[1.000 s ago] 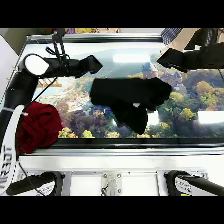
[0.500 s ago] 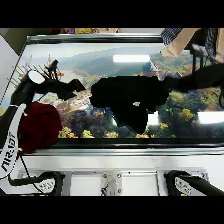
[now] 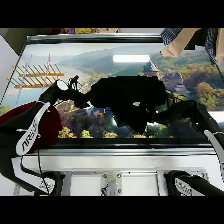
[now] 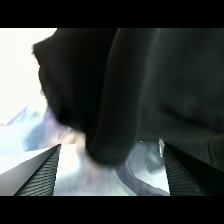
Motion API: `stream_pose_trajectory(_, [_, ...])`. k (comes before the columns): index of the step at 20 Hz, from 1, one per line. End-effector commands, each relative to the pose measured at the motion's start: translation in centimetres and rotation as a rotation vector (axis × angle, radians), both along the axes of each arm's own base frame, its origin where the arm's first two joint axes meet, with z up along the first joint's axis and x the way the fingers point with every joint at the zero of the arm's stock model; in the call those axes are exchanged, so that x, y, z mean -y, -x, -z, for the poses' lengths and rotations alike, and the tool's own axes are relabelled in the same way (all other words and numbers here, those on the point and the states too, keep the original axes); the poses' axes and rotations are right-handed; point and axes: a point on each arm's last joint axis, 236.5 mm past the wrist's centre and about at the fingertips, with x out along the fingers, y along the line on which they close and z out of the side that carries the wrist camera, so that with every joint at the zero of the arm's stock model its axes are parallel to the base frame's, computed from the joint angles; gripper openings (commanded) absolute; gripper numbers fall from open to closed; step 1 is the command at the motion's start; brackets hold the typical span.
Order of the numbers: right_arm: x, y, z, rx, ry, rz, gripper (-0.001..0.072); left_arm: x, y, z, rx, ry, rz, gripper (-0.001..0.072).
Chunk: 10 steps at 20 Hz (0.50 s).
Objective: Fold the clothes and pants, and hang the long-sleeved shirts on hangers.
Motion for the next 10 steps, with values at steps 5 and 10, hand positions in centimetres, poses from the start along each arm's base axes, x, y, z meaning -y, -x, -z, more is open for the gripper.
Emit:
stream_pose_trajectory(5, [-4.2,1.5,4.5,-0.052,0.014,-0.090,0.0655,2.3,-1.9,2.8,-0.027,0.000,0.048,0.0665])
stream_pose_trajectory(10, [-4.5,1.1,4.3,-0.030,0.029,-0.117,0.0045,1.1,-2.5,2.2,-0.024,0.006,0.014,0.0027])
